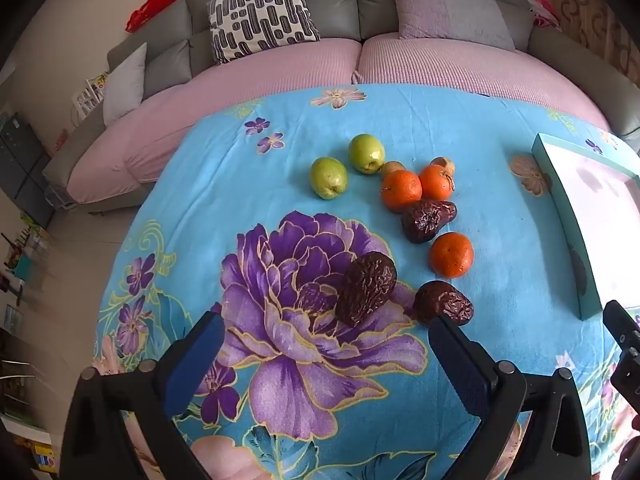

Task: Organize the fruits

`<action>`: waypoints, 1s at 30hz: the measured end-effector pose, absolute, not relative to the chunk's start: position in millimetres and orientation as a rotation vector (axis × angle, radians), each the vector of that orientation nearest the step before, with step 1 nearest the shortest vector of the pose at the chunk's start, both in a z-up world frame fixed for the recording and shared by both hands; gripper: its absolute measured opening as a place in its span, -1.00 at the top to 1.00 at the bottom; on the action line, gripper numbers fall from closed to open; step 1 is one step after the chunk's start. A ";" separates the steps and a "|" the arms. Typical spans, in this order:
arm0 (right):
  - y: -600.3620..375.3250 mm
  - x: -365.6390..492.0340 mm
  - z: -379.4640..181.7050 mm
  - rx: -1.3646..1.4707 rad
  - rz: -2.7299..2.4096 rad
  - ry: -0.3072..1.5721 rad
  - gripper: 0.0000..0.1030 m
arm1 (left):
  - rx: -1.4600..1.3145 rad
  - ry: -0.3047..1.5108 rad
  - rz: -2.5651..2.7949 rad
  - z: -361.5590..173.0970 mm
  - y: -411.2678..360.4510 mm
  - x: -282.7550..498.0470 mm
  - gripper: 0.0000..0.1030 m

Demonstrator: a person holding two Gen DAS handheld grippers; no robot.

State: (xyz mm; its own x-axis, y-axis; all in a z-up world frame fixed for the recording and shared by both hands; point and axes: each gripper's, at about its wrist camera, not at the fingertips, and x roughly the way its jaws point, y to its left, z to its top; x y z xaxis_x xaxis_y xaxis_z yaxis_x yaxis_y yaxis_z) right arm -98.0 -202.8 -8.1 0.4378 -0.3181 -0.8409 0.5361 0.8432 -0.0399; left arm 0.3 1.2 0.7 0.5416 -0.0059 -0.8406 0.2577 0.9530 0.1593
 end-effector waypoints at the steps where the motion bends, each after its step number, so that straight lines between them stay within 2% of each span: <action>1: -202.9 -97.6 -8.4 0.248 -0.536 0.984 -1.00 | 0.275 0.987 -0.159 1.0 2.1 0.6 -1.00; 30: -206.2 -94.3 -17.2 0.260 -0.536 0.990 -1.00 | 0.296 0.991 -0.130 0.9 2.5 2.4 -1.00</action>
